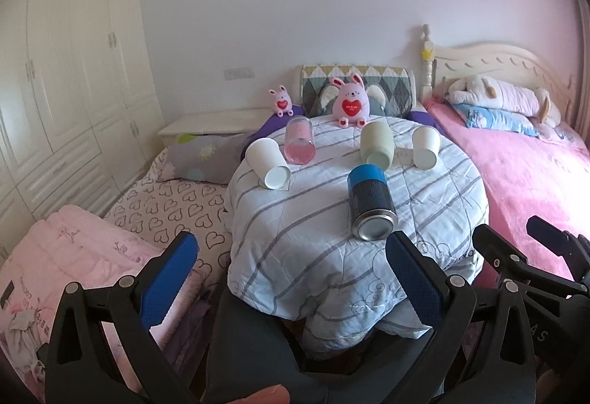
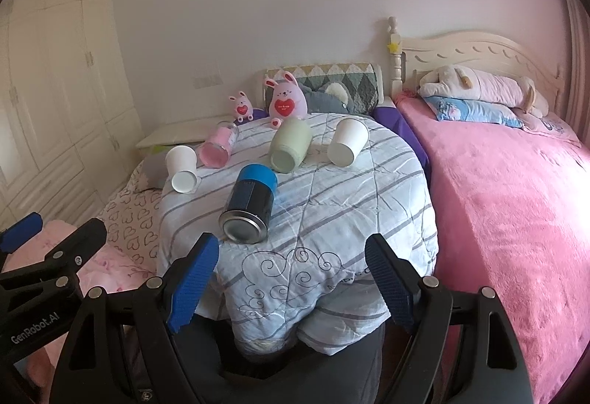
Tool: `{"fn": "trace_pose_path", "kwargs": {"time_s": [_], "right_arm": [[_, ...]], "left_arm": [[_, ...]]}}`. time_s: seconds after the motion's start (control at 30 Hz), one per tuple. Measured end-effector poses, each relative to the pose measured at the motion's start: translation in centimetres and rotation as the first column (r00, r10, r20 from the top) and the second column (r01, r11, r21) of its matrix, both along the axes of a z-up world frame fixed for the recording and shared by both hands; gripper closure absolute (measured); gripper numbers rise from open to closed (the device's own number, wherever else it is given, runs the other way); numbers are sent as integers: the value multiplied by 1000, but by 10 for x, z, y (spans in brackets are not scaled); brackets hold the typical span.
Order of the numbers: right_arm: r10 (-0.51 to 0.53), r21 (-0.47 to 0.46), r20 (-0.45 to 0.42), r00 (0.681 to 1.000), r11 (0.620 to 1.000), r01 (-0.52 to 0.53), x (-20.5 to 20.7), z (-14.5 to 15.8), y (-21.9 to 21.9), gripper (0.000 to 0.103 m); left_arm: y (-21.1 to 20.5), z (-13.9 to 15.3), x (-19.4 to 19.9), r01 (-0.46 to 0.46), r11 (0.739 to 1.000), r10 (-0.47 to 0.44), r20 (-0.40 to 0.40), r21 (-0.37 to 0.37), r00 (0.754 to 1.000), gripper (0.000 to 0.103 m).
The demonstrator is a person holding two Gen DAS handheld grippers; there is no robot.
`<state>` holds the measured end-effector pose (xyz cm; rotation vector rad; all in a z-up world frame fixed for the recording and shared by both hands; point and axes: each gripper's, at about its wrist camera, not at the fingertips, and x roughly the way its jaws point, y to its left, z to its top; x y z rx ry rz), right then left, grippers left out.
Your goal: Flip cup upright
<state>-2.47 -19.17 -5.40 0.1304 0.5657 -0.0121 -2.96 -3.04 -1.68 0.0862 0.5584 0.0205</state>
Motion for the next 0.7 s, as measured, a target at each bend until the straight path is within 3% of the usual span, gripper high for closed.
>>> {"fn": "trace_pose_path", "kwargs": {"time_s": [0.4,0.7], "right_arm": [[-3,5,-10,1000,1000,3,1,-3,-2,20],[-61,8,-34,998,998,61,11,-8,-27,20]], "left_arm": [[-6,-6,1,9,1000,-9,-25,-5,1000,0],[-15,-10,39,23,998,-28,-84,-57,996,0]]}}
